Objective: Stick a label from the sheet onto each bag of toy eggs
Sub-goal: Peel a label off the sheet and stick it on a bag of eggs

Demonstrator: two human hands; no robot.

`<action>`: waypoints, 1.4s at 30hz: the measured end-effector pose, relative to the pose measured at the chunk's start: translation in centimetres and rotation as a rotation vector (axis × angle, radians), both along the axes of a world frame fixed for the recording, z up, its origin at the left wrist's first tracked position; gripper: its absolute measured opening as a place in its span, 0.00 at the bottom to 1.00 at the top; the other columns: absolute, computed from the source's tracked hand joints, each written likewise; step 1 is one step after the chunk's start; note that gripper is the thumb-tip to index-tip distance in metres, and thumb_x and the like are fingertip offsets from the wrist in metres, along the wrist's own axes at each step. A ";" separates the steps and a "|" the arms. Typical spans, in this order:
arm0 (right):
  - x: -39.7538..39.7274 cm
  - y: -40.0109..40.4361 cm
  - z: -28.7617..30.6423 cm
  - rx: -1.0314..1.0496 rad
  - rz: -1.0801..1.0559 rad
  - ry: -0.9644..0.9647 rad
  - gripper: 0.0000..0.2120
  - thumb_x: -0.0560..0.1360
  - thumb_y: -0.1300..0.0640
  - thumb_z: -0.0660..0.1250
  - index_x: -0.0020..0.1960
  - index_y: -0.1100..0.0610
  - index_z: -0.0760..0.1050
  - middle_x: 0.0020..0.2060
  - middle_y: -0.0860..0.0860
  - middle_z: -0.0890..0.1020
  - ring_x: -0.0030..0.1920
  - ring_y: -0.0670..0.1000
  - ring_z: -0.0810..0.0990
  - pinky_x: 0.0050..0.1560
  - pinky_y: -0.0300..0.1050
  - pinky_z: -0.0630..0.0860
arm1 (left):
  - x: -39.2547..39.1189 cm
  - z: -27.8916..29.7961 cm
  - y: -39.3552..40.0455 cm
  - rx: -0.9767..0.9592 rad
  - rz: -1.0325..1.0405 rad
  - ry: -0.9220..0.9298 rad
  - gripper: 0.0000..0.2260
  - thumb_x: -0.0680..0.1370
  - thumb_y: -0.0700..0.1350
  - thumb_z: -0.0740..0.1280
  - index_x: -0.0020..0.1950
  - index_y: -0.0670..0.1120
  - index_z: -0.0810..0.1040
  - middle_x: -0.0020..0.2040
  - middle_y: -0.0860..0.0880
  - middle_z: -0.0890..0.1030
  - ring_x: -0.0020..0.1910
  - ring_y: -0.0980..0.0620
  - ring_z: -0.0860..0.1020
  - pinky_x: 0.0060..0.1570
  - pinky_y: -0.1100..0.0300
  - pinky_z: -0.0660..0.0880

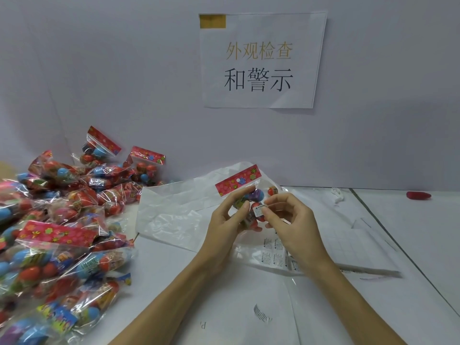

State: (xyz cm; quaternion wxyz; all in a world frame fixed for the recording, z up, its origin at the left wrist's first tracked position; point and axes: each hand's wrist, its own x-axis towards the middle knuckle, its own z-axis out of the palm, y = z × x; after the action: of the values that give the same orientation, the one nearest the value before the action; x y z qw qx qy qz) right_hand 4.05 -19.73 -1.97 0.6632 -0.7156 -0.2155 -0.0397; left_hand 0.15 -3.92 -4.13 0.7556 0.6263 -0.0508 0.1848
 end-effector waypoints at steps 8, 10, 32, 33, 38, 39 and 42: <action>0.3 0.0 -0.3 -0.030 0.012 -0.013 0.05 0.79 0.61 0.74 0.52 0.55 0.80 0.42 0.49 0.86 0.45 0.49 0.87 0.48 0.47 0.85 | -0.1 0.3 -0.2 0.042 0.028 -0.005 0.16 0.82 0.45 0.72 0.69 0.55 0.80 0.64 0.57 0.82 0.56 0.44 0.85 0.49 0.52 0.84; 0.4 -0.1 -0.4 -0.035 0.013 -0.011 0.05 0.78 0.59 0.74 0.53 0.54 0.80 0.42 0.48 0.86 0.46 0.49 0.87 0.48 0.46 0.85 | -0.1 0.3 -0.3 0.067 0.044 -0.003 0.18 0.80 0.45 0.73 0.69 0.57 0.80 0.63 0.59 0.82 0.55 0.46 0.85 0.48 0.54 0.84; 0.2 -0.1 0.3 -0.110 0.044 0.201 0.09 0.84 0.54 0.66 0.62 0.50 0.80 0.44 0.51 0.86 0.38 0.46 0.85 0.37 0.35 0.80 | -0.3 0.7 0.2 0.021 -0.087 0.002 0.26 0.79 0.44 0.76 0.74 0.61 0.74 0.65 0.55 0.82 0.60 0.45 0.84 0.52 0.51 0.84; 0.2 -0.1 0.3 -0.086 0.055 0.239 0.10 0.84 0.55 0.65 0.63 0.51 0.80 0.45 0.53 0.86 0.38 0.47 0.86 0.37 0.36 0.81 | -0.2 0.6 0.2 0.001 -0.088 0.010 0.29 0.78 0.44 0.77 0.75 0.63 0.72 0.65 0.56 0.82 0.62 0.46 0.84 0.52 0.52 0.84; 0.6 -0.4 0.6 0.010 0.018 0.379 0.11 0.82 0.63 0.66 0.61 0.52 0.81 0.53 0.56 0.84 0.50 0.54 0.86 0.44 0.43 0.81 | 0.5 0.4 0.5 -0.091 0.007 0.094 0.45 0.72 0.45 0.82 0.76 0.73 0.59 0.57 0.56 0.86 0.53 0.49 0.87 0.46 0.59 0.82; 0.7 -0.5 0.7 0.044 0.017 0.401 0.09 0.82 0.63 0.67 0.59 0.53 0.81 0.52 0.57 0.84 0.49 0.54 0.85 0.43 0.43 0.81 | 0.6 0.4 0.5 -0.117 0.033 0.122 0.46 0.70 0.46 0.82 0.77 0.70 0.59 0.55 0.52 0.87 0.49 0.49 0.87 0.45 0.59 0.82; 0.7 -0.9 1.0 0.120 0.084 0.421 0.06 0.81 0.57 0.71 0.58 0.55 0.82 0.45 0.57 0.86 0.42 0.51 0.85 0.42 0.41 0.81 | 0.6 0.6 0.7 -0.240 0.056 0.151 0.35 0.70 0.44 0.82 0.74 0.50 0.72 0.52 0.42 0.87 0.44 0.48 0.84 0.41 0.61 0.80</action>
State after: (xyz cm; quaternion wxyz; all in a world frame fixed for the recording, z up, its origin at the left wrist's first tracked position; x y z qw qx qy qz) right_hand 4.77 -20.61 -1.00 0.7362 -0.6577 -0.0992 0.1252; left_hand 0.78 -3.26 -3.52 0.8213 0.5448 0.0459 0.1630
